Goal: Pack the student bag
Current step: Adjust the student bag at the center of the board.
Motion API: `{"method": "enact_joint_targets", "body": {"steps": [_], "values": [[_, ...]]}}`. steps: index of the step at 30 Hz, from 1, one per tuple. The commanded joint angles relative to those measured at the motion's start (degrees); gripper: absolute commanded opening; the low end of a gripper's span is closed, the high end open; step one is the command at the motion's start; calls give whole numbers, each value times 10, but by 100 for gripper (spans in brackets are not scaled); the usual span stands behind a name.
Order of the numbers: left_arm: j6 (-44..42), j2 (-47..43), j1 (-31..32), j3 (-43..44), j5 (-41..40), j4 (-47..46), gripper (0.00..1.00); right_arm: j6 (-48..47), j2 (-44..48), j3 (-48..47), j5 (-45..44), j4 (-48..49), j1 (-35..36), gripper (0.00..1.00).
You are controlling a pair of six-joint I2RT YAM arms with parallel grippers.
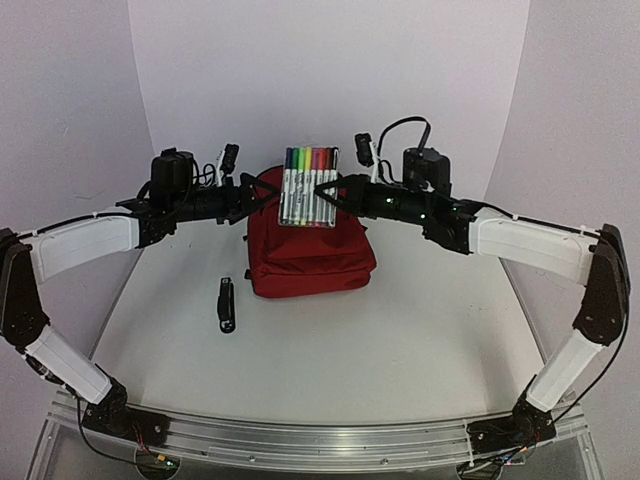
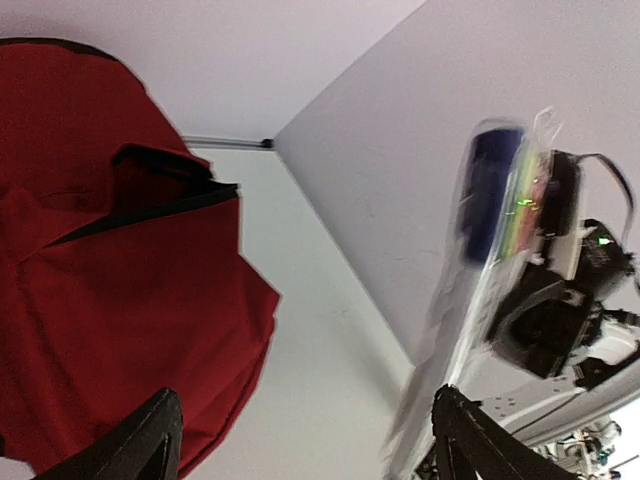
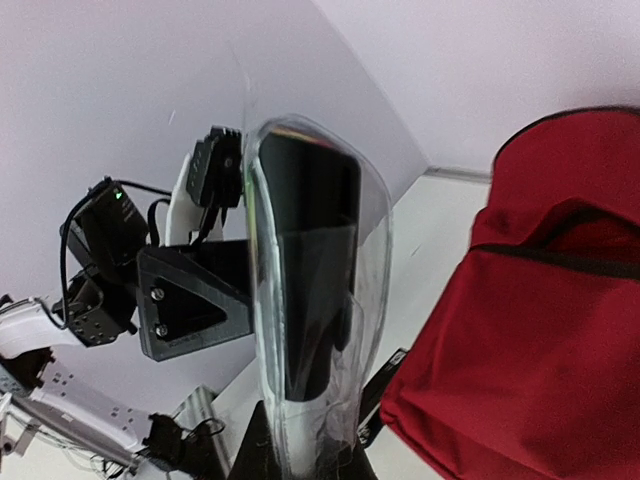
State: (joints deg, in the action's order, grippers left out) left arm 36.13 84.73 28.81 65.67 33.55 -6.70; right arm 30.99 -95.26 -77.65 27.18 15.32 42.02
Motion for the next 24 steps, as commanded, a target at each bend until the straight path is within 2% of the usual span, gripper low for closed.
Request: {"method": "enact_joint_targets", "body": {"steps": [1,4,9,11,14,19,24], "values": [[-76,43,-7,67,-199,202,93,-63,96,21,-175,-15,-3,0],[-91,90,-11,99,-234,235,92,-85,121,33,-215,-43,-4,0],[-90,165,-19,140,-266,253,64,-92,154,49,-238,-67,-3,0],[-91,186,-19,152,-270,253,61,-92,164,54,-242,-73,-3,0],[-92,209,-20,167,-244,249,56,-93,175,64,-250,-81,-4,0],[-88,224,-20,162,-191,226,28,-98,186,72,-264,-94,-3,0],[-70,218,-19,122,-112,174,11,-102,190,78,-271,-102,-4,0]]}}
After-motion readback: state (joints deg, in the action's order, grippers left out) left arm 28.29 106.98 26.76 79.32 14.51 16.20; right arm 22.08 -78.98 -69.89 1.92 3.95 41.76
